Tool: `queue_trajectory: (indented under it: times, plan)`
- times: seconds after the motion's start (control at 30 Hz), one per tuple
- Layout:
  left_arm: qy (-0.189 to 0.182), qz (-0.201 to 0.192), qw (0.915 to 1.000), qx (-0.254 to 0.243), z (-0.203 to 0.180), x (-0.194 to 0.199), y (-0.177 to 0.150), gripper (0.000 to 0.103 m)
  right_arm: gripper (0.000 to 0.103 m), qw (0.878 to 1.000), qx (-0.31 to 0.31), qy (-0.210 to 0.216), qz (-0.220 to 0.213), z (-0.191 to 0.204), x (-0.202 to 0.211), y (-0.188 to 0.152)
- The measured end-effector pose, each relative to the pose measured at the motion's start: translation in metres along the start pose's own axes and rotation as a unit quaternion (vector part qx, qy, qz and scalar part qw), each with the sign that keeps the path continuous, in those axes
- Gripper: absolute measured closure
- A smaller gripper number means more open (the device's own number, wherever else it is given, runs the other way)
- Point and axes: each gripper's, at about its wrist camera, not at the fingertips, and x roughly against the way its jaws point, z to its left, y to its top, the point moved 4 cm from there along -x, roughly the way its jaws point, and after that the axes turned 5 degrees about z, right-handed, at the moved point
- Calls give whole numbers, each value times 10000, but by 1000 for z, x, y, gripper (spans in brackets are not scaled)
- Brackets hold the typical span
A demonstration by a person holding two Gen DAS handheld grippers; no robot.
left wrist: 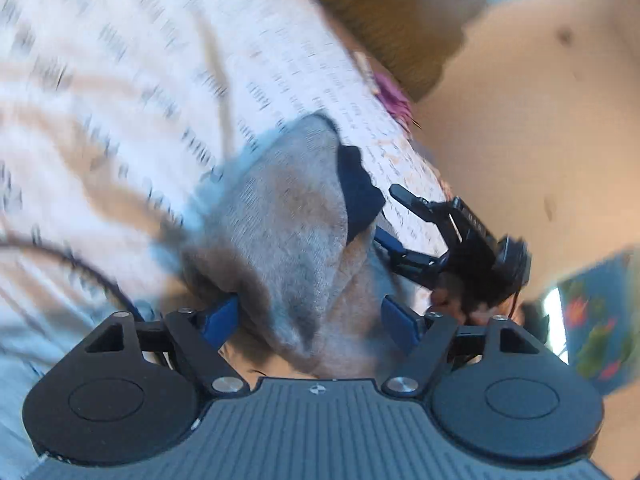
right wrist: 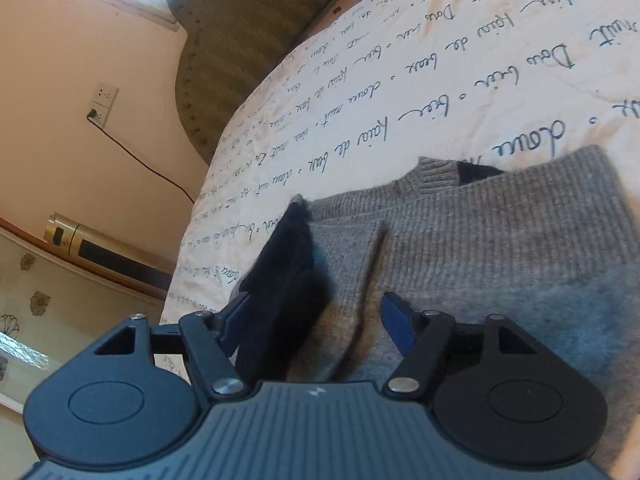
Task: Fold small clothes
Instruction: 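Lift the grasped sweater edge with the left tool while the right tool holds the navy sleeve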
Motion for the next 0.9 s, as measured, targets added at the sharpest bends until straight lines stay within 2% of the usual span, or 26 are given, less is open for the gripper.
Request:
queue_trajectory:
  times: [0.1, 0.17, 0.27, 0.3, 0.4, 0.47, 0.5, 0.53, 0.57, 0.6, 0.63, 0.77, 0.9]
  plan:
    - [-339, 269, 9972, 608, 8, -3, 3, 26, 32, 9999, 57, 85, 91, 11, -11, -1]
    - [-637, 368, 9922, 1010, 15, -7, 4, 27, 32, 9997, 98, 116, 181, 16, -20, -5]
    - [-907, 362, 9863, 1326, 14, -7, 10, 36, 33, 9995, 132, -9, 277, 17, -31, -6]
    - [-901, 346, 9862, 1343, 14, -7, 12, 42, 33, 9996, 123, -10, 266, 17, -31, -6]
    - [-644, 411, 9875, 1378, 20, -14, 15, 47, 33, 9997, 38, -10, 236, 17, -32, -4]
    - [-433, 452, 9877, 1435, 28, -20, 16, 59, 35, 9998, 11, -39, 219, 16, -35, -2]
    - [-258, 512, 9886, 1394, 31, -23, 15, 75, 41, 9998, 28, -118, 185, 16, -35, -2]
    - [-176, 561, 9890, 1357, 32, -23, 13, 93, 70, 9995, 93, -246, 178, 15, -35, -3]
    - [-76, 595, 9898, 1291, 32, -25, 11, 92, 89, 9992, 142, -295, 220, 14, -37, -3]
    - [34, 581, 9919, 1126, 29, -23, 7, 99, 89, 9993, 181, -276, 198, 14, -37, -4]
    - [72, 569, 9939, 938, 24, -22, 4, 99, 91, 9991, 269, -288, 152, 14, -36, -5]
    - [-150, 720, 9968, 301, -11, -31, -3, 99, 94, 9978, 611, -237, -55, 26, -20, -3]
    - [-560, 1144, 9918, -134, -54, -61, -19, 99, 94, 9947, 931, -323, -296, 34, 22, 13]
